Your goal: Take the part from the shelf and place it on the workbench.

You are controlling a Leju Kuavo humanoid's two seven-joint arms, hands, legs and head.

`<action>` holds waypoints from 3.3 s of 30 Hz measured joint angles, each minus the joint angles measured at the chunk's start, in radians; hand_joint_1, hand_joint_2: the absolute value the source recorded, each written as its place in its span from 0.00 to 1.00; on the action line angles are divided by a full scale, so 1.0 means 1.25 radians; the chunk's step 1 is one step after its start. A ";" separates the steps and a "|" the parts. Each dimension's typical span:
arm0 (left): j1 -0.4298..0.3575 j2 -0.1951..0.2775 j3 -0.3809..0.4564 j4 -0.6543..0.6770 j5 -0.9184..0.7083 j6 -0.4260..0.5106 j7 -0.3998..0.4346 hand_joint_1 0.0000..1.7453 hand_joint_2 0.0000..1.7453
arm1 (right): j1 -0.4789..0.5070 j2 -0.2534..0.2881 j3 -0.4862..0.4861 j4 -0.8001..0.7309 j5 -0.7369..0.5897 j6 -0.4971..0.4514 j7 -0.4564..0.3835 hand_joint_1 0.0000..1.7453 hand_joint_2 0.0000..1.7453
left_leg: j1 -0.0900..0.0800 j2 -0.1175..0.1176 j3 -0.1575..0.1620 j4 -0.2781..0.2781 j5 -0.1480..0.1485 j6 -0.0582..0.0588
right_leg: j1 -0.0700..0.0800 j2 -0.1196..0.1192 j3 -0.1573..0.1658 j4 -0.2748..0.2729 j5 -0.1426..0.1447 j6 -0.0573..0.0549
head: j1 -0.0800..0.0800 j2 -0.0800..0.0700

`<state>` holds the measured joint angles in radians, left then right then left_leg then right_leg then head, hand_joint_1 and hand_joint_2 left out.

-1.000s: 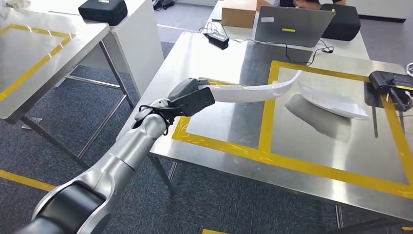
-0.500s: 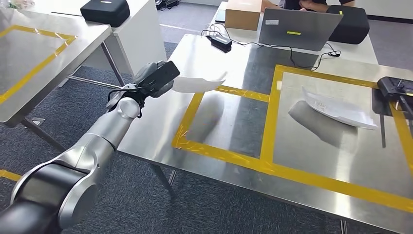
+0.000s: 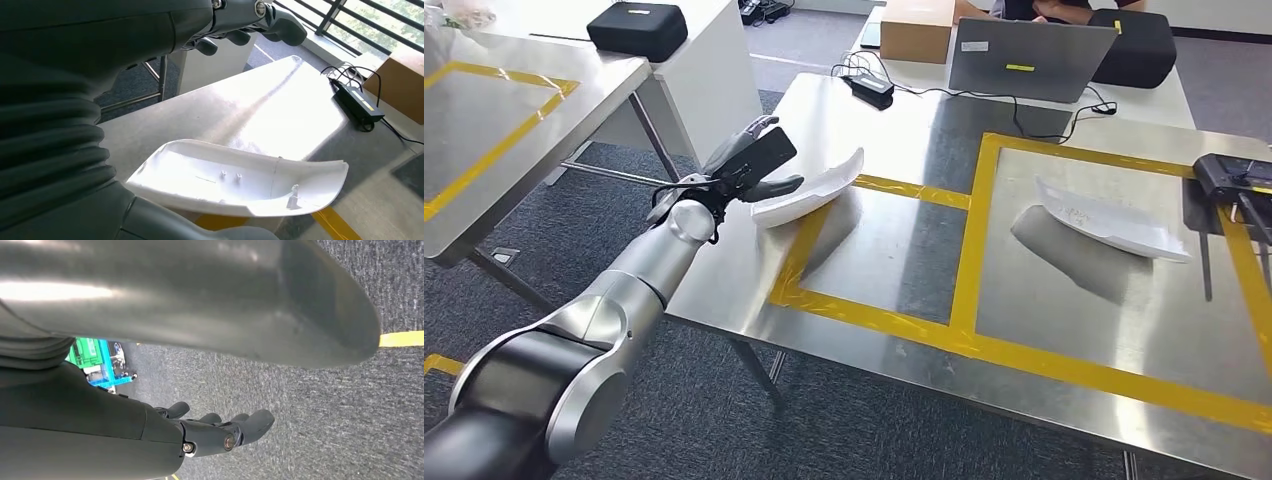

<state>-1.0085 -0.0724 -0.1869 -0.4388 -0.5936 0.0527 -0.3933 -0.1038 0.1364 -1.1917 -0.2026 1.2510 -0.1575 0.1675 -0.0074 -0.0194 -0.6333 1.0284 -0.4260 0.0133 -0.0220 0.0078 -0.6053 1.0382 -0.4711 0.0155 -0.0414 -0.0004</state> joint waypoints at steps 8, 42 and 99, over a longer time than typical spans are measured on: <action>0.007 -0.045 0.000 -0.007 -0.029 -0.001 -0.010 0.00 1.00 | 0.000 -0.001 0.000 0.000 -0.004 0.000 0.000 0.00 0.00 | 0.020 0.010 0.006 -0.034 0.029 0.002 | -0.010 -0.003 -0.064 0.178 -0.096 0.031 | 0.004 0.000; -0.009 -0.075 -0.003 -0.008 -0.059 0.010 0.006 0.00 1.00 | -0.003 0.008 0.000 0.001 -0.014 -0.005 0.002 0.00 0.00 | 0.000 0.019 -0.020 0.006 0.014 0.010 | 0.001 -0.004 0.014 0.055 -0.031 0.019 | -0.003 0.000; -0.023 -0.051 -0.013 0.004 -0.076 -0.001 0.012 0.00 1.00 | -0.003 0.005 0.000 0.001 -0.005 0.003 0.005 0.00 0.00 | 0.005 0.012 0.021 -0.011 -0.006 0.017 | -0.003 -0.007 -0.120 0.207 -0.063 0.027 | -0.008 0.000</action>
<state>-1.0373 -0.1357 -0.2037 -0.4341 -0.6883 0.0520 -0.3780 -0.1075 0.1430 -1.1922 -0.2014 1.2448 -0.1542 0.1737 -0.0014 -0.0043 -0.6068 1.0147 -0.4331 0.0342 -0.0253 -0.0012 -0.7554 1.2965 -0.5502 0.0495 -0.0508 -0.0004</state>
